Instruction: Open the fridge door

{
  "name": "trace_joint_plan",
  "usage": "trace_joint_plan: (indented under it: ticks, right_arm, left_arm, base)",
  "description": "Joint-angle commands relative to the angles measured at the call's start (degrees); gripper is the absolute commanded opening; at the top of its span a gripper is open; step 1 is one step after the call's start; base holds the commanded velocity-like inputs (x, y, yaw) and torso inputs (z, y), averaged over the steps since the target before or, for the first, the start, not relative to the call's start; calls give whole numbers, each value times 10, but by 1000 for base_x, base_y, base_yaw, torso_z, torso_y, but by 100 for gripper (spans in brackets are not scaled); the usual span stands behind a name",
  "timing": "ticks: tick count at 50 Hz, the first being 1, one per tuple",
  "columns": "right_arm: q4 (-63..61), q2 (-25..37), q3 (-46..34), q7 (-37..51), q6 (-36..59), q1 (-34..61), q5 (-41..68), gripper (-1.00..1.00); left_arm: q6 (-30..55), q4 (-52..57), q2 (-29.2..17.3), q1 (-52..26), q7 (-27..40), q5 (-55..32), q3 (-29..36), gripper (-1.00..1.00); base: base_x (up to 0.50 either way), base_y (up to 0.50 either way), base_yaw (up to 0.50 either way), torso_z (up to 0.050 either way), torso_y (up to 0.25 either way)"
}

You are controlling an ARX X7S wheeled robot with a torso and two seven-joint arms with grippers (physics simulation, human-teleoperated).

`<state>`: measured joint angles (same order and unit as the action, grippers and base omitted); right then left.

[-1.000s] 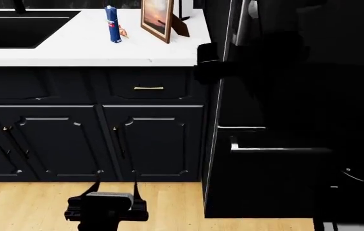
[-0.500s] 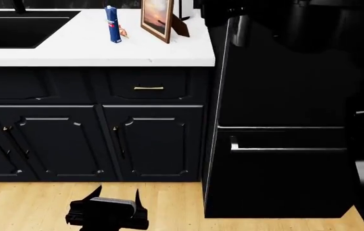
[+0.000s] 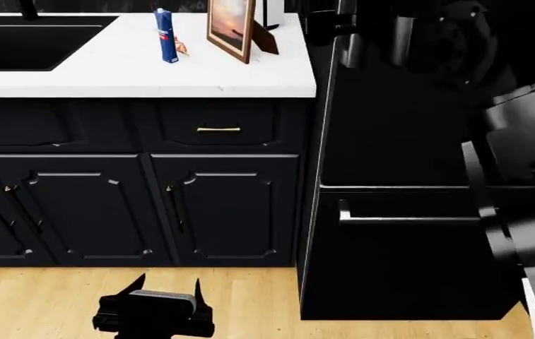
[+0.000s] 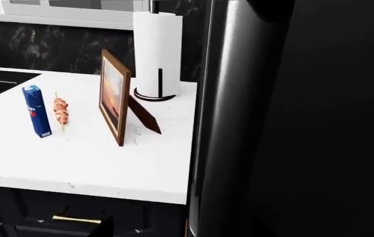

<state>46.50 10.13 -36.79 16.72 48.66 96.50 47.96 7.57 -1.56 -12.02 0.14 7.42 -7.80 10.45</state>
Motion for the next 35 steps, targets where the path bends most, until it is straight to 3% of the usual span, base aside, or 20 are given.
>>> trace_joint_plan:
  ticks: [1,8,21,28,29,35]
  right_arm:
    - [257,-68,-40,-97,-136,48,-73,100]
    - [285,-77,15,-99,-155,37,-129,100]
    - [285,-98,236,-127,-151,3,-348,100]
    - [285,-101,261,-137,-166,0,-380,100]
    - [285,-100,266,-136,-171,1,-385,-100]
    - [285,-98,290,-143,-190,5,-422,-100]
  left_arm:
    - [-8,-23,-2,-10,2,-3,-2,100]
    - [-13,-41,-2,-18,1,-9,-5,100]
    - [-20,-73,-3,-33,6,-19,-15,100]
    - [-22,-84,-5,-41,7,-22,-17,100]
    - [-20,-82,-6,-41,7,-22,-16,100]
    - [-13,-61,-9,-34,10,-22,-13,100]
  base:
    - [0,0,0,0,0]
    - [0,0,0,0,0]
    - [0,0,0,0,0]
    - [0,0,0,0,0]
    - [0,0,0,0,0]
    - [0,0,0,0,0]
